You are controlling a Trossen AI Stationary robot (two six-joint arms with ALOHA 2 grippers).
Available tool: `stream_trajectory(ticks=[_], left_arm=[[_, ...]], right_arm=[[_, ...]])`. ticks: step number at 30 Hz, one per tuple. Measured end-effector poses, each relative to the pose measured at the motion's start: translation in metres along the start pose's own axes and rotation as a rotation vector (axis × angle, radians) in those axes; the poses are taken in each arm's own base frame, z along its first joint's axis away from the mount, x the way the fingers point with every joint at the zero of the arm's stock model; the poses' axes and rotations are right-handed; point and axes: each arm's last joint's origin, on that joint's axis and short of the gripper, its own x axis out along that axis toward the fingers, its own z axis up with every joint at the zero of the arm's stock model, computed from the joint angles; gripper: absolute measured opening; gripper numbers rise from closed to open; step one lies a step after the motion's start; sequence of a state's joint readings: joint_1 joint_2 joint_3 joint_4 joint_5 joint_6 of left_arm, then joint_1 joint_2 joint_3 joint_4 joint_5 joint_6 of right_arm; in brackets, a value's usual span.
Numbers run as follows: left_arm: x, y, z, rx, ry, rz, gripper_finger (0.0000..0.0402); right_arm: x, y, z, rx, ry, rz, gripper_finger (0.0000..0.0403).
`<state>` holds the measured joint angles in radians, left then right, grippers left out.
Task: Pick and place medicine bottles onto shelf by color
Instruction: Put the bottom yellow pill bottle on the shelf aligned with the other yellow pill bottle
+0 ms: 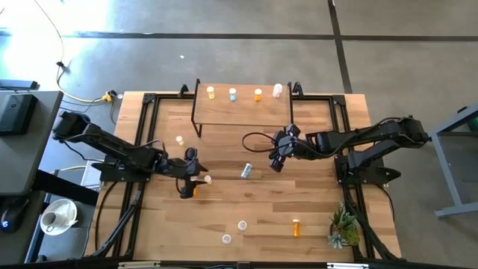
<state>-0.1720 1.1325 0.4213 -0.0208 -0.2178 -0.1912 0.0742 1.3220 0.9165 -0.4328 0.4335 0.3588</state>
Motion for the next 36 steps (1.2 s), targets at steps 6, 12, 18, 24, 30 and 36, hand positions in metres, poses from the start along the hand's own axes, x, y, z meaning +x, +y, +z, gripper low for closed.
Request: stream_trajectory(ticks=[6, 12, 18, 24, 30, 36], left_arm=[[0.009, -0.001, -0.003, 0.006, 0.024, 0.008, 0.0211], [0.017, -0.002, -0.007, -0.003, 0.057, 0.015, 0.0211], [0.022, -0.003, -0.008, -0.004, 0.053, 0.015, 0.0211], [0.022, -0.003, -0.008, -0.004, 0.057, 0.016, 0.0195], [0.022, -0.003, -0.009, -0.002, 0.062, 0.017, 0.0156], [0.022, -0.003, -0.009, 0.003, 0.062, 0.017, 0.0123]], right_arm=[[0.0, 0.0, 0.0, 0.0, 0.0, 0.0, 0.0168], [0.0, 0.0, 0.0, 0.002, -0.004, 0.002, 0.0168], [0.0, 0.0, 0.0, 0.002, -0.003, 0.003, 0.0168], [0.0, 0.0, 0.001, 0.002, -0.005, 0.003, 0.0168], [0.0, 0.0, 0.001, 0.002, -0.005, 0.004, 0.0168], [0.0, 0.0, 0.001, 0.002, -0.005, 0.005, 0.0168]])
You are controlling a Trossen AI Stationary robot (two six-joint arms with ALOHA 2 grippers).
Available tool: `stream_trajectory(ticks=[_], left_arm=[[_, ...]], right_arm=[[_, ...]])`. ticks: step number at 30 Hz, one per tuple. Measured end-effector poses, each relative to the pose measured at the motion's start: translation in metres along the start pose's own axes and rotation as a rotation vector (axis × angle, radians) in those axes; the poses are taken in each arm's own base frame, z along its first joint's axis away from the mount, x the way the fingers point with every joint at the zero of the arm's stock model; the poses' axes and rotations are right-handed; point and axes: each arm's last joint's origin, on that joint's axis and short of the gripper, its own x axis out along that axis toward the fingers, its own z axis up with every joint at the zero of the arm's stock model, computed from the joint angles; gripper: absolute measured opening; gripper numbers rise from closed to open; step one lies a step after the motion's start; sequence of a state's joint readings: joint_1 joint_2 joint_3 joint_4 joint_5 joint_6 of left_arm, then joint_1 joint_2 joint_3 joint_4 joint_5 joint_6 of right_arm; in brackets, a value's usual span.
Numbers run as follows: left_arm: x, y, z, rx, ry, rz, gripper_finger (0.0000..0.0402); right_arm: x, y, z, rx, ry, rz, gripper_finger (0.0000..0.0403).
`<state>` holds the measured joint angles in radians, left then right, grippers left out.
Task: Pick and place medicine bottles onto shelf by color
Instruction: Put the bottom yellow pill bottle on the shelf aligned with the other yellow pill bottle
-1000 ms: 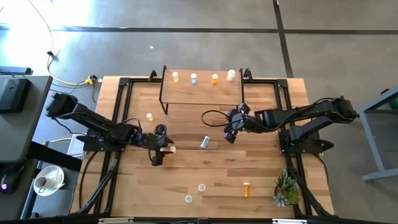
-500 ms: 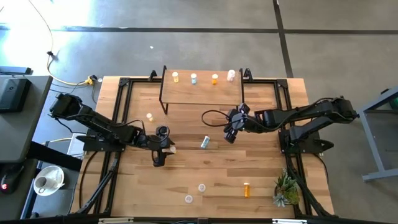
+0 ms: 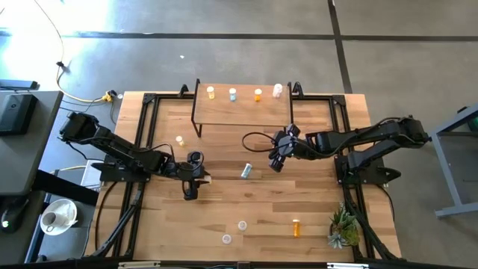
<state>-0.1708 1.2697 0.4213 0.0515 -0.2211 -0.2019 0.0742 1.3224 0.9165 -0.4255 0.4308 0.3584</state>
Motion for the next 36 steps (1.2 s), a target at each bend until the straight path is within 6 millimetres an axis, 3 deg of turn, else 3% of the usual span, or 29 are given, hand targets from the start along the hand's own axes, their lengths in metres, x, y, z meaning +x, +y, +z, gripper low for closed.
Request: stream_trajectory(ticks=[9, 15, 21, 26, 31, 36], left_arm=[[-0.002, 0.003, 0.012, 0.046, -0.044, 0.0, 0.0118], [-0.017, 0.02, 0.049, 0.166, -0.064, 0.068, 0.0119], [-0.043, 0.05, 0.099, 0.249, -0.086, 0.178, 0.0119], [-0.065, 0.08, 0.127, 0.257, -0.052, 0.308, 0.0119], [-0.08, 0.113, 0.136, 0.202, -0.023, 0.405, 0.0119], [-0.09, 0.148, 0.13, 0.094, 0.004, 0.45, 0.0119]], right_arm=[[0.0, 0.0, 0.0, 0.005, 0.001, 0.001, 0.0168], [0.0, 0.0, 0.0, 0.0, 0.002, 0.0, 0.0168], [0.0, 0.001, 0.0, -0.001, 0.009, 0.018, 0.0168], [0.0, 0.001, 0.0, -0.001, 0.01, 0.018, 0.0168], [0.0, 0.001, 0.0, -0.001, 0.01, 0.019, 0.0168], [0.0, 0.001, 0.0, -0.001, 0.01, 0.019, 0.0168]])
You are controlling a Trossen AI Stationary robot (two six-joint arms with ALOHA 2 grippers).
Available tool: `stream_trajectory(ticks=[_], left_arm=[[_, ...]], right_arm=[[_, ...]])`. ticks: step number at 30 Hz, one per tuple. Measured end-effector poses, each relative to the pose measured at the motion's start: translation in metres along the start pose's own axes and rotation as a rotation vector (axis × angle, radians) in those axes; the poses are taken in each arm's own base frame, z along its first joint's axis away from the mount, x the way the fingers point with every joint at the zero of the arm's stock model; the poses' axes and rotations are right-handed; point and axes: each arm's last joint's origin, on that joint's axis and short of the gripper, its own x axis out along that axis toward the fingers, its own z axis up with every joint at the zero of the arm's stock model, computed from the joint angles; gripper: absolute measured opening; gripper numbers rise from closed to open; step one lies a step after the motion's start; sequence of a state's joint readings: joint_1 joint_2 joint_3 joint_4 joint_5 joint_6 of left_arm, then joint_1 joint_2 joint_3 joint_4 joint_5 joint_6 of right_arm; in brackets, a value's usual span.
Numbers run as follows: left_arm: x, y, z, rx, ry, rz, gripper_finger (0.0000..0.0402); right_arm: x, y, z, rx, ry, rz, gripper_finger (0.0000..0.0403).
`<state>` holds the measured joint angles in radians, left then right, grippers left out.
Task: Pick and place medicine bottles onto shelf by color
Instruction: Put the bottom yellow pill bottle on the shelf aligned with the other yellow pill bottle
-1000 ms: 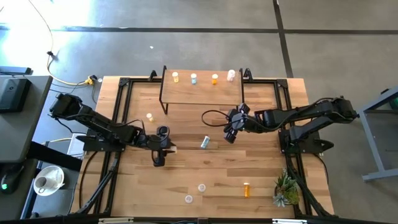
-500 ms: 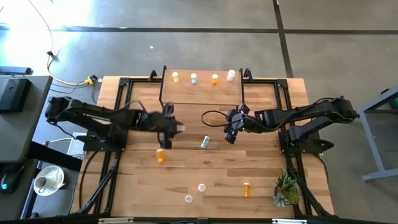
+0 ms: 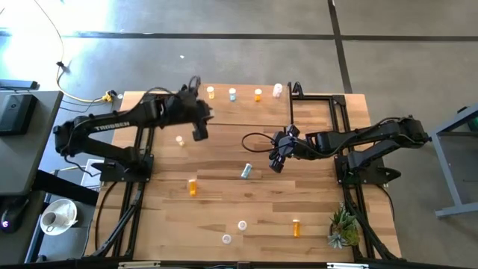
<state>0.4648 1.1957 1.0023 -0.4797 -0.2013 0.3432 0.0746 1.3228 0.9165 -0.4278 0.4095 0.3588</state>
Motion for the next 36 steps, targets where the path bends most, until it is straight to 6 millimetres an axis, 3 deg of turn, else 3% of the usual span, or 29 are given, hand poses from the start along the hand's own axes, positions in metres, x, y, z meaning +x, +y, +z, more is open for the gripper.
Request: stream_trajectory(ticks=[6, 12, 16, 36], left_arm=[[0.002, 0.035, -0.008, -0.179, -0.016, -0.015, 0.0119], [-0.008, 0.056, 0.0, -0.276, -0.078, -0.036, 0.0119], [-0.003, 0.057, -0.005, -0.31, -0.078, -0.135, 0.0119], [0.036, 0.063, -0.021, -0.339, 0.08, -0.125, 0.0119]], right_arm=[[0.0, 0.0, 0.0, 0.0, -0.001, 0.0, 0.0168], [0.0, 0.001, 0.001, 0.006, -0.014, 0.005, 0.0168], [0.0, 0.001, 0.002, 0.008, -0.019, 0.007, 0.0168], [0.0, 0.001, 0.002, 0.008, -0.019, 0.008, 0.0168]])
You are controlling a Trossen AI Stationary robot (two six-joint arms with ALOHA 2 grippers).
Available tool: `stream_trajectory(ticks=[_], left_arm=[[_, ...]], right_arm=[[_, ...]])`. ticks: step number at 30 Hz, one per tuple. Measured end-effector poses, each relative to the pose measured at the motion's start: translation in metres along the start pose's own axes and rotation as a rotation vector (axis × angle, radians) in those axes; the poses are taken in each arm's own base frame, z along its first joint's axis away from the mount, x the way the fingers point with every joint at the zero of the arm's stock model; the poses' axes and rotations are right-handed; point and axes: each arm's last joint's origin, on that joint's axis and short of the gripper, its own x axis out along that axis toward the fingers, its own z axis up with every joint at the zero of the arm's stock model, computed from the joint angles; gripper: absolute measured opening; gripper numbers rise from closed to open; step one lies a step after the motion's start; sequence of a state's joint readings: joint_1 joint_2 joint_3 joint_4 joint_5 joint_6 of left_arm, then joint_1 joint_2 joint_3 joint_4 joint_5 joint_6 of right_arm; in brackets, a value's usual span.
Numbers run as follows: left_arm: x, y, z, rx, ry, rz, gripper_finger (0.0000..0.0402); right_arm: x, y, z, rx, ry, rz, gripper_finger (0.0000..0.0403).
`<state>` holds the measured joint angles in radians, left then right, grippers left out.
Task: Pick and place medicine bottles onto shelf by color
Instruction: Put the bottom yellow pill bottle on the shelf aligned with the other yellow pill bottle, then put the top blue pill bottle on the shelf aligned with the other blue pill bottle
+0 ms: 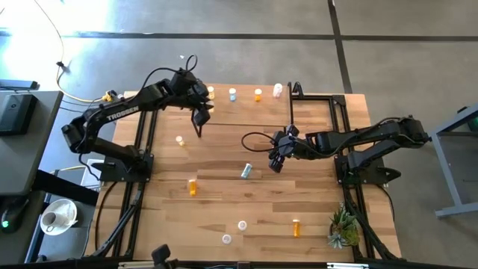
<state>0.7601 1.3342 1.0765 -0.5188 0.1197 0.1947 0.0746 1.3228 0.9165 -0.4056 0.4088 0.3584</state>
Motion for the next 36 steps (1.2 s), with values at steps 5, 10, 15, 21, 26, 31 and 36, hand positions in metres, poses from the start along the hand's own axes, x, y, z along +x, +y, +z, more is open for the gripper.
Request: stream_trajectory(ticks=[5, 10, 15, 21, 26, 31, 36], left_arm=[[0.001, 0.002, 0.0, -0.005, 0.001, 0.002, 0.0119], [0.001, 0.002, 0.0, -0.005, 0.003, 0.002, 0.0119], [0.001, 0.002, 0.0, -0.005, 0.006, 0.003, 0.0121], [0.003, 0.001, -0.004, -0.006, 0.032, 0.006, 0.0146], [0.002, 0.002, -0.001, 0.003, 0.009, 0.011, 0.0173], [-0.001, 0.003, 0.005, -0.002, -0.016, 0.019, 0.0192], [-0.012, 0.003, 0.013, -0.001, -0.025, 0.02, 0.0197]], right_arm=[[0.0, 0.0, 0.0, 0.0, 0.0, 0.0, 0.0168], [0.0, 0.0, 0.0, 0.0, 0.0, 0.0, 0.0168], [0.0, 0.0, 0.0, 0.0, 0.004, 0.01, 0.0168], [0.0, 0.001, 0.0, 0.0, 0.012, 0.033, 0.0168], [0.0, 0.001, 0.0, 0.0, 0.012, 0.033, 0.0168], [0.0, 0.001, 0.0, 0.0, 0.013, 0.033, 0.0168], [0.0, 0.001, 0.0, -0.001, 0.008, 0.021, 0.0168]])
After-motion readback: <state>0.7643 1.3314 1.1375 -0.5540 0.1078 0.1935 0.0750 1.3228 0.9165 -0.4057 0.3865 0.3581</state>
